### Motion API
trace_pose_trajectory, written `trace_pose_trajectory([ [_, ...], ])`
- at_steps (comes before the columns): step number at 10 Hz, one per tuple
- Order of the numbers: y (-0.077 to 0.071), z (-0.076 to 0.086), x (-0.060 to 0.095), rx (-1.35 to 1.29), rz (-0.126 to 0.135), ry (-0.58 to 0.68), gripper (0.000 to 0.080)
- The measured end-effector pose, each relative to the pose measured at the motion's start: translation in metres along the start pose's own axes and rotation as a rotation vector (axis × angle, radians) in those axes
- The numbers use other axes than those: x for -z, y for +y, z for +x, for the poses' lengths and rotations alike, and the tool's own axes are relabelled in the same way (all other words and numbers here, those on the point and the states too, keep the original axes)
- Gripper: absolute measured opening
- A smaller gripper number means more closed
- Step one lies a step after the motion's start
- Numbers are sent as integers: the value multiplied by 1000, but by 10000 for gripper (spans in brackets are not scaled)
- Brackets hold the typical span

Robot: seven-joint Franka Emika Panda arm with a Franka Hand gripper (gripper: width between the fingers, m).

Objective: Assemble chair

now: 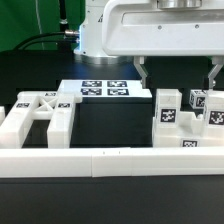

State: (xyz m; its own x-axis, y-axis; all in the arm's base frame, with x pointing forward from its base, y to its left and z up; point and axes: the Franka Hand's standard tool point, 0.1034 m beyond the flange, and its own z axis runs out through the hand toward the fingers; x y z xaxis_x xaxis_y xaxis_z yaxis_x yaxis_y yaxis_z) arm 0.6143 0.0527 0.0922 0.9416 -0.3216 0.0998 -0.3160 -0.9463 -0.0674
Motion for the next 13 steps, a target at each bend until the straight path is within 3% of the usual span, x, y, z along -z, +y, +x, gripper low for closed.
trace_pose_trajectory([
  [6,4,-6,-2,63,2,44,649],
  [9,15,-31,-17,75,-10,86,649],
  [13,19,-39,-44,88,-33,101,649],
])
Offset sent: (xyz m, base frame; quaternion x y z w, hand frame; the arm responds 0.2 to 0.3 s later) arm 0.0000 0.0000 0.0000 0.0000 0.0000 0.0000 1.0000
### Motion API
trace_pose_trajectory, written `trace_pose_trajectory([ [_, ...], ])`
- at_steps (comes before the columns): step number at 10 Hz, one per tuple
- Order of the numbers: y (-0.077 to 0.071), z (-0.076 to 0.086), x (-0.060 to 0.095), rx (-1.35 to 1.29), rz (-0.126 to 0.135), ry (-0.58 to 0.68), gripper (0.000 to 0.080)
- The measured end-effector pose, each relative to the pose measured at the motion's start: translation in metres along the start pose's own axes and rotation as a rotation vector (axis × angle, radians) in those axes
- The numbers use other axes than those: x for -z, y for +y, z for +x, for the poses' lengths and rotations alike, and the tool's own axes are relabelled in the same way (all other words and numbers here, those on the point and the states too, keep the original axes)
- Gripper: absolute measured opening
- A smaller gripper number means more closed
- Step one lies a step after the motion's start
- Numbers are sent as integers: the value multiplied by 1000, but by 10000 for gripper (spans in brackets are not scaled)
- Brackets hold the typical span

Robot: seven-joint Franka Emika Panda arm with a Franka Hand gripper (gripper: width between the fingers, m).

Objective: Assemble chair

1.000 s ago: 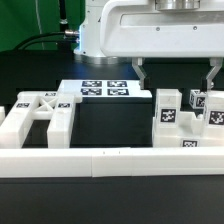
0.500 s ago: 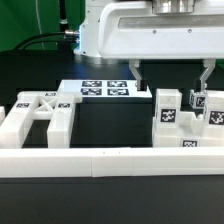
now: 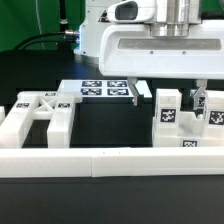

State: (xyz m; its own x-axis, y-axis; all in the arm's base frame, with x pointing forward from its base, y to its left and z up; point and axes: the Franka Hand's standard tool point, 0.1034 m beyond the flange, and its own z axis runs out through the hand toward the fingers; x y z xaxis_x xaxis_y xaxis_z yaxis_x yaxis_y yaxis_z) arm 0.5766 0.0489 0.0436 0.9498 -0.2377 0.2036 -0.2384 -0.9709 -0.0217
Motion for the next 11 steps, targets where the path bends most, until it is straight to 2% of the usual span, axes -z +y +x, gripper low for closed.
trace_pose_trajectory([
  [4,9,-10,-25,10,-27,8,649],
  [8,12,-17,-35,11,-38,-7,649],
  [9,12,-17,-35,12,-38,-8,553],
  [10,12,-17,-35,12,-38,-8,418],
  [11,12,-16,-34,11,-37,-4,418],
])
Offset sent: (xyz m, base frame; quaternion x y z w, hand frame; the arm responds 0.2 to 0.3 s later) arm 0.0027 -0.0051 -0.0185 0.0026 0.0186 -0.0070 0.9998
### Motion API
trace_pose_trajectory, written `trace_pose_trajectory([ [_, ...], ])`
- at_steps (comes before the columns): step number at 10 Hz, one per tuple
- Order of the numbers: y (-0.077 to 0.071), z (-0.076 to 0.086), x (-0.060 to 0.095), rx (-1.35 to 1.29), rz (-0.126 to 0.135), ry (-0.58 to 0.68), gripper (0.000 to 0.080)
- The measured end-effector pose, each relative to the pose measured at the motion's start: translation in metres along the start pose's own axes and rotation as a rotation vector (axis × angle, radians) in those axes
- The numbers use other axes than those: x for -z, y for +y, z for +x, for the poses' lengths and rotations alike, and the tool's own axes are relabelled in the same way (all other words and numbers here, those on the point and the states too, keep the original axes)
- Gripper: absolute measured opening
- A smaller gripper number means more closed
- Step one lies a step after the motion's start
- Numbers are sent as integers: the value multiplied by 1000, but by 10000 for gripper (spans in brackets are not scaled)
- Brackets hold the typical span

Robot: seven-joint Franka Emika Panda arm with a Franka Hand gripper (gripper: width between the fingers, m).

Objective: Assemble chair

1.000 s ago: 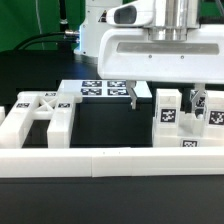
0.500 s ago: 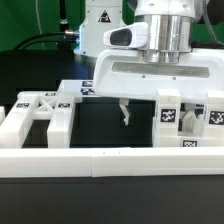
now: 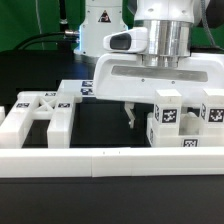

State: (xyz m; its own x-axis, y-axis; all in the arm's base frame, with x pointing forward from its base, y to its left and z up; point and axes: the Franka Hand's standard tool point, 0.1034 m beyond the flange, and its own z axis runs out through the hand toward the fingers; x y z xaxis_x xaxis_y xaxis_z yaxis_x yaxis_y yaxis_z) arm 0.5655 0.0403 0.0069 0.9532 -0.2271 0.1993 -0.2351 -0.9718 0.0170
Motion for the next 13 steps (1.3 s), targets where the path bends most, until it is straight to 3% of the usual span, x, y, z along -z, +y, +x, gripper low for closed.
trace_pose_trajectory([
  [1,0,1,1,0,1,3,318],
  [5,0,3,4,-2,3,8,318],
  [7,5,12,28,-6,19,-23,318],
  [10,24,31,64,-44,36,-69,309],
  [13,23,38,60,-52,30,-95,309],
])
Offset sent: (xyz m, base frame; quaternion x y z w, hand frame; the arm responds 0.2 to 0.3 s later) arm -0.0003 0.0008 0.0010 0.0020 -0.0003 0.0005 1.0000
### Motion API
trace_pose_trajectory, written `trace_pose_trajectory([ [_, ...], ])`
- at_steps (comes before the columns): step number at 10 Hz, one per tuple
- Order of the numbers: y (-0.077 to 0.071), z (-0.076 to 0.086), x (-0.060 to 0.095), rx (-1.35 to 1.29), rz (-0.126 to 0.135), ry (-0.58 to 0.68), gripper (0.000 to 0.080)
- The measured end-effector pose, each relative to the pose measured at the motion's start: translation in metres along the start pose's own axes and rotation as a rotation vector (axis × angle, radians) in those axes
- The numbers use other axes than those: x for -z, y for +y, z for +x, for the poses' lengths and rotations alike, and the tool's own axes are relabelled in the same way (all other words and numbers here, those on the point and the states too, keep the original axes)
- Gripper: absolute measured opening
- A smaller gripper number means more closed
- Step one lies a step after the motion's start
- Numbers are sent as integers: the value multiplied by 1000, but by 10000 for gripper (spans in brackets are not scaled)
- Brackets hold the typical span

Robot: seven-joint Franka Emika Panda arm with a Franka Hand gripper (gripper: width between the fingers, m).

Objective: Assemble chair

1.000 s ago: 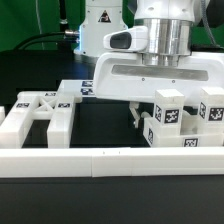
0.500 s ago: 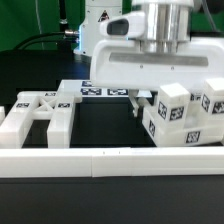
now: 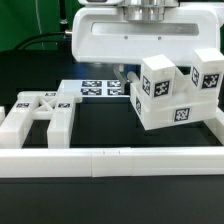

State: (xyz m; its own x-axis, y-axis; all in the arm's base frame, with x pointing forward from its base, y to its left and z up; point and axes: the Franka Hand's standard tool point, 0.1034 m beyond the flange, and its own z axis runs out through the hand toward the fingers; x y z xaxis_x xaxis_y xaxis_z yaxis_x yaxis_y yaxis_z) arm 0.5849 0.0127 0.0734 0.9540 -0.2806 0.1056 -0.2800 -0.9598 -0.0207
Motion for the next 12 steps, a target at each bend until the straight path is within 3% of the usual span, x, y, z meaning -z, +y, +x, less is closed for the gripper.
trace_pose_trajectory([
  [2,4,-13,1,-19,0,-217,309],
  [3,8,-14,3,-87,-18,-290,309],
  [4,17,-23,9,-119,-64,-405,310],
  [5,22,-22,13,-119,-99,-474,310],
  [6,23,-17,14,-102,-102,-502,310],
  [7,30,-25,15,-114,-117,-591,310],
  [10,43,-26,10,-136,-153,-744,310],
  [11,49,-39,12,-195,-201,-847,310],
  [12,54,-42,11,-225,-242,-943,310],
])
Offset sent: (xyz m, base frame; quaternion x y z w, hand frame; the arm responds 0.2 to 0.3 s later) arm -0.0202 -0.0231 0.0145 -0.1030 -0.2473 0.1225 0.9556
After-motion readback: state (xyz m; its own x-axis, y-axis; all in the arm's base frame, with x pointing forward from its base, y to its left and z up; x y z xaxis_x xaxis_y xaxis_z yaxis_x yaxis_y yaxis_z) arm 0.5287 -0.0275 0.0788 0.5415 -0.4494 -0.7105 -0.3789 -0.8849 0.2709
